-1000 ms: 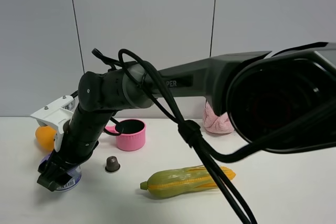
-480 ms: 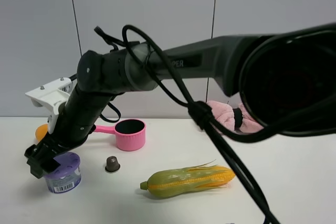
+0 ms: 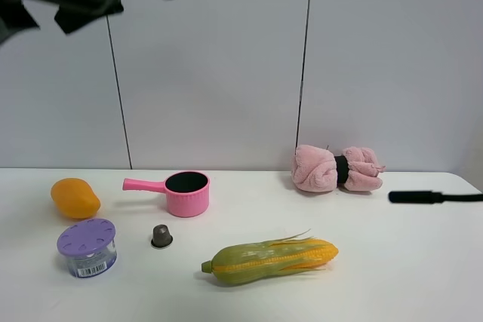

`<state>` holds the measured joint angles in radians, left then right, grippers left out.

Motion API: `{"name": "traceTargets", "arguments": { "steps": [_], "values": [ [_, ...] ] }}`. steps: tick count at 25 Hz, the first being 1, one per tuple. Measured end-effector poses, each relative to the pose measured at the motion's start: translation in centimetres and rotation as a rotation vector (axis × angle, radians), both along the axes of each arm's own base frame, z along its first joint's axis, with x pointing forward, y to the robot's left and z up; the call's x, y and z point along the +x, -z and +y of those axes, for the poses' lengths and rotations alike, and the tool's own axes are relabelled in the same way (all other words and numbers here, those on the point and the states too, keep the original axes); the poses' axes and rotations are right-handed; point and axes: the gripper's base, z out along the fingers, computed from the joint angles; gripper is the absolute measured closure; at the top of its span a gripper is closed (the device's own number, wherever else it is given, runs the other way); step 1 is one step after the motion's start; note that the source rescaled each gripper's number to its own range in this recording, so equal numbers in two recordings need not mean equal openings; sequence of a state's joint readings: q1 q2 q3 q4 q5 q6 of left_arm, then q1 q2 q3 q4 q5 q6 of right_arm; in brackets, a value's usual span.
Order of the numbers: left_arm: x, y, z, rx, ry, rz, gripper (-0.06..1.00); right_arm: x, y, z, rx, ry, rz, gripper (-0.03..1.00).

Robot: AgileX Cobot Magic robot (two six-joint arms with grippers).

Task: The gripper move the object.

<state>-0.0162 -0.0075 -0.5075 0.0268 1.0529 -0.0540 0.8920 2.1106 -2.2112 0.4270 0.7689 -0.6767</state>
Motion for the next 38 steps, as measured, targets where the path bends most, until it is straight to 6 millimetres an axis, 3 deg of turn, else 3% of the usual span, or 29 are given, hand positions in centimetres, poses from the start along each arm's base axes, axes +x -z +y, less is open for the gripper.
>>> {"name": "traceTargets", "arguments": {
  "steps": [4,7,12,29,34,38],
  "values": [
    [0.0,0.0,0.0,0.0,0.0,0.0,-0.06,-2.1,-5.1,-2.4,0.07,0.001,-0.024,-0.03],
    [0.0,0.0,0.0,0.0,0.0,0.0,-0.06,-3.4,-7.8,-4.0,0.141,0.043,0.039,-0.03],
    [0.0,0.0,0.0,0.0,0.0,0.0,-0.06,-4.7,-10.5,-5.6,0.25,0.126,0.175,-0.03],
    [0.0,0.0,0.0,0.001,-0.001,0.0,-0.06,-4.6,-11.3,-5.9,0.435,0.314,0.524,-0.03],
    [0.0,0.0,0.0,0.001,-0.001,0.0,-0.06,-3.6,-11.0,-6.5,0.418,0.427,0.449,-0.03],
    [0.0,0.0,0.0,0.001,-0.001,0.0,-0.06,-2.8,-10.0,-7.4,0.285,0.526,0.355,-0.03]
  ]
}}
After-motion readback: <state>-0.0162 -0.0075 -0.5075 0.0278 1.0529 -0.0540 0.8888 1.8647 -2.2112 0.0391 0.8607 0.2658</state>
